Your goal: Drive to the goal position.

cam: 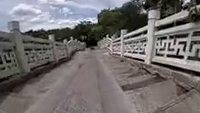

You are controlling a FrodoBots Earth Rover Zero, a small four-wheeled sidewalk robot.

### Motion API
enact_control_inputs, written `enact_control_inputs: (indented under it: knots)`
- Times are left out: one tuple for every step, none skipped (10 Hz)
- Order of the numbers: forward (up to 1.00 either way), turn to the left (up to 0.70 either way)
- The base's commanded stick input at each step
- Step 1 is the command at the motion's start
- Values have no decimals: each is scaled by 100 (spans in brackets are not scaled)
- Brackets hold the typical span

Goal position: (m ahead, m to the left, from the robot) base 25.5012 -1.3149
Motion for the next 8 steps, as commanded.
enact_control_inputs:
  knots:
    - [70,0]
    - [70,0]
    - [70,0]
    - [70,0]
    - [70,0]
    - [70,0]
    - [70,0]
    - [70,0]
